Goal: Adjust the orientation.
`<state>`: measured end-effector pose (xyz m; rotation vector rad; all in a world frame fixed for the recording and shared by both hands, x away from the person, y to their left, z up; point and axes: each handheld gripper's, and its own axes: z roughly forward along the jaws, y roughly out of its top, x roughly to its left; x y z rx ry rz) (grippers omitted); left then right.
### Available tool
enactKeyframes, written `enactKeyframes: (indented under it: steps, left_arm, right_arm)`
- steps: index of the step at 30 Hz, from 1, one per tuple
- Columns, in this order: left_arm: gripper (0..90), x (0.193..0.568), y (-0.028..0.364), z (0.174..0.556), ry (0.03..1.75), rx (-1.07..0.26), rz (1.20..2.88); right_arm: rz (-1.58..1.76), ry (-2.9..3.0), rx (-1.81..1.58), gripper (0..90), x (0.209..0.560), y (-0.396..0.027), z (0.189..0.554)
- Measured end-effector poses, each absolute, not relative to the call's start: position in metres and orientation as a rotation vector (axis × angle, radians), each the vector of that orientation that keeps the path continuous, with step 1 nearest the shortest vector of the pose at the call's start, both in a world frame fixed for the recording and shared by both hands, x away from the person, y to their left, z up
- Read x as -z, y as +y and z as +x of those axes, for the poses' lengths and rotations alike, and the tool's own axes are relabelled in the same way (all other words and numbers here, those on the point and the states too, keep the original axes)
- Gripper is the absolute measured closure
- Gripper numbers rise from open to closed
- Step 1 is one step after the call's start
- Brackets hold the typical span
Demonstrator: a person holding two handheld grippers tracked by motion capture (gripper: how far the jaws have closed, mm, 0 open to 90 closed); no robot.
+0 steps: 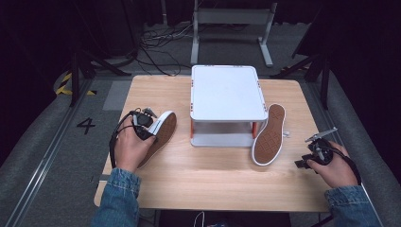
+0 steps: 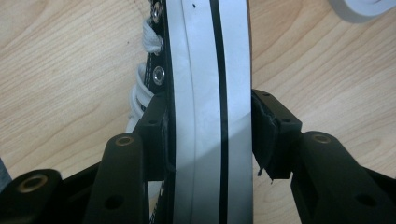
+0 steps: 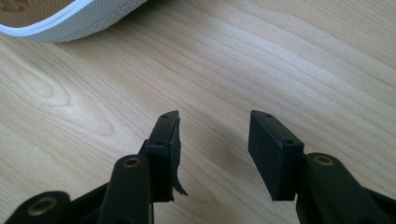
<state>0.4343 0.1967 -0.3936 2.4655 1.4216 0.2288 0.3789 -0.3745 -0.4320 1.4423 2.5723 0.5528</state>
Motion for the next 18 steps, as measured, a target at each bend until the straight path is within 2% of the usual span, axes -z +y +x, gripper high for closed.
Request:
enactKeyframes:
  steps: [7, 9, 11, 12, 16, 18]
  left_arm:
    - [43.8, 0.382, 0.185, 0.421, 1.32, -0.055, 2.458]
    - [45.1, 0.378, 0.175, 0.414, 1.224, 0.07, 2.424]
    - [52.6, 0.38, 0.167, 0.411, 1.172, 0.156, 2.426]
    - [53.6, 0.382, 0.162, 0.41, 1.154, 0.181, 2.435]
    - [56.2, 0.389, 0.148, 0.409, 1.153, 0.159, 2.509]
    - [54.0, 0.39, 0.143, 0.408, 1.136, 0.181, 2.526]
  right_arm:
    - [1.424, 2.577, -0.549, 54.0, 0.432, -0.371, 0.382]
    - [1.412, 2.587, -0.551, 53.8, 0.431, -0.368, 0.383]
    - [1.409, 2.592, -0.55, 53.8, 0.431, -0.366, 0.384]
    - [1.401, 2.593, -0.552, 53.8, 0.431, -0.365, 0.385]
    - [1.394, 2.597, -0.557, 53.7, 0.43, -0.364, 0.386]
    - [1.394, 2.595, -0.557, 53.6, 0.43, -0.364, 0.386]
